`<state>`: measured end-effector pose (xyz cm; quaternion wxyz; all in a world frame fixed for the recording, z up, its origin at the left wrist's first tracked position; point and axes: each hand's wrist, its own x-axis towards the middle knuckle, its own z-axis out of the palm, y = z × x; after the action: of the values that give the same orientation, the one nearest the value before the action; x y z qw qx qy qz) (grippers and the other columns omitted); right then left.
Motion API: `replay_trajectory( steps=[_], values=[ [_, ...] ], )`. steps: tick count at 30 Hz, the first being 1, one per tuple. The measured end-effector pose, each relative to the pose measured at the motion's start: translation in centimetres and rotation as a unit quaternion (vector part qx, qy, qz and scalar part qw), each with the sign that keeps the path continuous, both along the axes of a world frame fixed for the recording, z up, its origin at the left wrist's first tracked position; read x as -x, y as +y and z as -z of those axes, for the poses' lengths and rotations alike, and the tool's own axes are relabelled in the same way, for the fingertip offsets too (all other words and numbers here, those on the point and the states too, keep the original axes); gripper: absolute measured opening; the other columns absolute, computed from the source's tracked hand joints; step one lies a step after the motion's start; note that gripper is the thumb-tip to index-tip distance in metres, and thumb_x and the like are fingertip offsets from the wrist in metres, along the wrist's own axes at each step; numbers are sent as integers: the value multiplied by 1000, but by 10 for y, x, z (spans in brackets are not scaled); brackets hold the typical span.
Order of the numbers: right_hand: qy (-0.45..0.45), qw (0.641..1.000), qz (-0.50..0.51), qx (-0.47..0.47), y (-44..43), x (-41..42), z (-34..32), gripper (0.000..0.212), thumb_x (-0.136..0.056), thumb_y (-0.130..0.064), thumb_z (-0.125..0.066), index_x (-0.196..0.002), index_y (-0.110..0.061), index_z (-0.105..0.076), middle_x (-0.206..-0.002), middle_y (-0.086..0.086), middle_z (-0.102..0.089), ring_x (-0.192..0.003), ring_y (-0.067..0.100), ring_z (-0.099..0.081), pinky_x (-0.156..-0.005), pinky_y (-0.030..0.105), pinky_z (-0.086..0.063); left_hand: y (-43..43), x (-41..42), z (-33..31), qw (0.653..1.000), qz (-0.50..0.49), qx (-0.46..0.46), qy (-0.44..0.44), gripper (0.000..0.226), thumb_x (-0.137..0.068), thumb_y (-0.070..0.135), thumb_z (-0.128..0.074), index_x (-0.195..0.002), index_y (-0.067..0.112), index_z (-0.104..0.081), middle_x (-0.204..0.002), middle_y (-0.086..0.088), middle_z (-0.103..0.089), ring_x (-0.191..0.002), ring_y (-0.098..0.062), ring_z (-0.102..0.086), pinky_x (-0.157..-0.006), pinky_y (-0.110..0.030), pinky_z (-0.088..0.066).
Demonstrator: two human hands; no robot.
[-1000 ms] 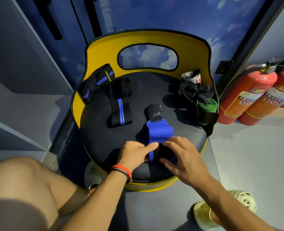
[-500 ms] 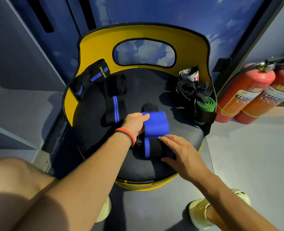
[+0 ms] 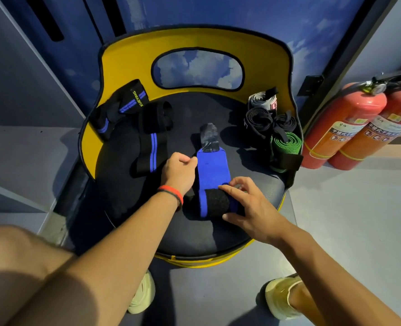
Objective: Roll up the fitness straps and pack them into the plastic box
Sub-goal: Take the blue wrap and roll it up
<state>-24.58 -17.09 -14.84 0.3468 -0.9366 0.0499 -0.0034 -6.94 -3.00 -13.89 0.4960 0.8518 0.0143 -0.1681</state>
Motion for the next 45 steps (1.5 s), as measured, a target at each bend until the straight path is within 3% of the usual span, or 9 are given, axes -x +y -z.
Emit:
replay_trajectory(
  steps=[6, 8, 12, 20, 25, 31, 36, 39, 45],
  values=[
    [76, 991, 33, -108, 1, -5, -4, 69, -93, -22, -74, -153, -24, -42, -130, -7, -35, -120, 6, -43, -107, 7, -34, 42, 80, -8, 992, 112, 49, -9, 21, -87, 32, -77, -106, 23, -77, -105, 12, -68, -96, 0, -65, -85, -16, -51],
    [77, 987, 53, -132, 4, -2, -5, 70, -93, -22, -73, -154, -24, -40, -130, -7, -38, -119, 5, -46, -106, 10, -37, 46, 92, -4, 992, 116, 35, -23, 42, -83, 34, -81, -122, 24, -70, -119, 14, -61, -109, -1, -59, -92, -15, -47],
    [8, 988, 100, -117, 14, 8, -6, 60, -87, -21, -80, -141, -27, -53, -127, -10, -52, -117, 7, -53, -106, 27, -46, 49, 102, -7, 994, 103, 35, -14, 56, -83, 31, -82, -135, 23, -62, -126, 12, -53, -113, -1, -51, -74, 1, -39],
    [38, 974, 142, -170, 20, 20, -12, 47, -83, -34, -84, -125, -28, -64, -110, -19, -66, -105, 2, -63, -86, 13, -51, 62, 102, -17, 996, 90, 7, 26, 49, -78, 43, -84, -120, 24, -69, -121, 8, -66, -110, -5, -56, -82, -20, -43],
    [86, 967, 128, -201, 13, 18, -14, 64, -82, -46, -78, -139, -23, -61, -120, -9, -70, -112, 9, -66, -98, 36, -57, 60, 101, -23, 994, 93, -39, 42, 30, -77, 48, -83, -86, 28, -63, -82, 15, -64, -76, -1, -61, -59, -17, -45],
    [116, 962, 141, -205, 12, 7, -18, 66, -78, -60, -72, -133, -24, -66, -108, -4, -74, -101, 14, -69, -89, 32, -60, 57, 87, -19, 989, 85, -27, 122, 49, -76, 52, -81, -61, 10, -61, -62, -1, -65, -67, -21, -66, -78, -50, -62],
    [-8, 980, 156, -125, 21, 3, -8, 39, -89, -45, -71, -124, -28, -69, -114, -10, -59, -105, 10, -62, -93, 24, -52, 46, 80, -17, 987, 25, 18, 156, 45, -76, 48, -84, -57, 11, -66, -64, -4, -72, -73, -25, -73, -76, -47, -63],
    [-118, 982, 103, -101, 24, 9, 0, 18, -94, -29, -72, -111, -27, -66, -112, -19, -57, -105, 10, -59, -87, 35, -55, 41, 78, -19, 992, 43, -11, 119, 53, -77, 53, -80, -50, 15, -56, -54, -1, -62, -70, -29, -71, -74, -48, -63],
    [-100, 994, 32, -34, 18, 15, 8, 59, -79, -29, -87, -129, -25, -57, -129, -14, -54, -118, 6, -55, -101, 27, -48, 41, 74, -10, 997, 60, -27, 46, 43, -80, 54, -78, -73, 14, -63, -74, -2, -69, -75, -21, -70, -67, -37, -61]
  ],
)
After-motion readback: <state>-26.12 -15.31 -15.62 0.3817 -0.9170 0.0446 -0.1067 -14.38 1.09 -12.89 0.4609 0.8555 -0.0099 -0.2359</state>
